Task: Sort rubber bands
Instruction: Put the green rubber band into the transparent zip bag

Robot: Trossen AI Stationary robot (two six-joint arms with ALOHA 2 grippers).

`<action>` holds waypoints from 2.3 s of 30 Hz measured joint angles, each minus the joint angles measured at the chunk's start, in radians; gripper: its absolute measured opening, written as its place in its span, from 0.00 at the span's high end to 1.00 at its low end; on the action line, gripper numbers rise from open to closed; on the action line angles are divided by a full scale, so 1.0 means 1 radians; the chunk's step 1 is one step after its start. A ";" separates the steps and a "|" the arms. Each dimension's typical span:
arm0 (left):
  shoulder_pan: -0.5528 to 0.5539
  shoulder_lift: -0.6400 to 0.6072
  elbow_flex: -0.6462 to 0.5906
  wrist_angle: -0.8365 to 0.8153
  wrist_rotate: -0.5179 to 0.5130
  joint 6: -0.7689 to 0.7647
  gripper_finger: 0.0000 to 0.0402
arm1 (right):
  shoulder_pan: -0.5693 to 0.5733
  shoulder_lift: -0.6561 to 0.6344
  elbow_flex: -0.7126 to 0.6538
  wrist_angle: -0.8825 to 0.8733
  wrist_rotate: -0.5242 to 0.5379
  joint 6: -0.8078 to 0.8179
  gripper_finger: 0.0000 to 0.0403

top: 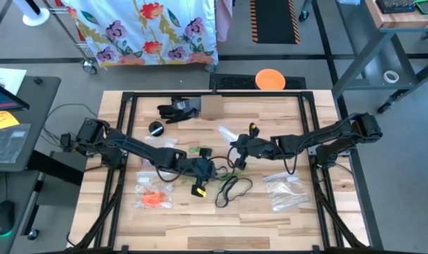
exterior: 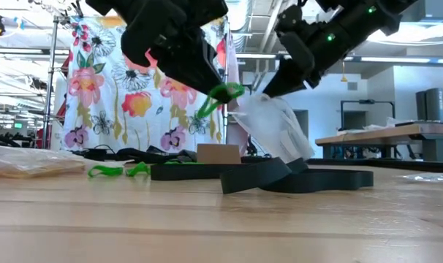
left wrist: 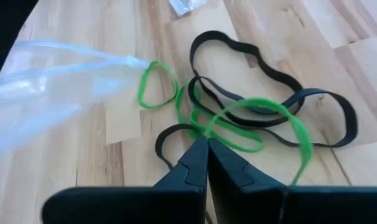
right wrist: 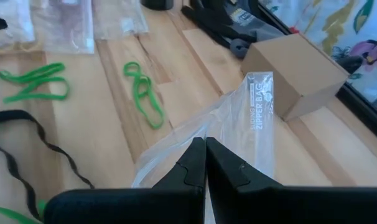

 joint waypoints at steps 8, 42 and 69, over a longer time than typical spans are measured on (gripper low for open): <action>-0.003 -0.001 0.000 0.022 0.001 0.012 1.00 | 0.000 0.000 0.000 0.144 -0.014 0.005 1.00; -0.038 -0.001 -0.011 0.324 -0.301 0.221 1.00 | -0.024 0.132 0.000 0.390 -0.198 0.249 1.00; 0.034 -0.001 -0.011 0.133 -0.496 -0.052 1.00 | 0.021 0.128 0.000 0.456 -0.193 0.239 1.00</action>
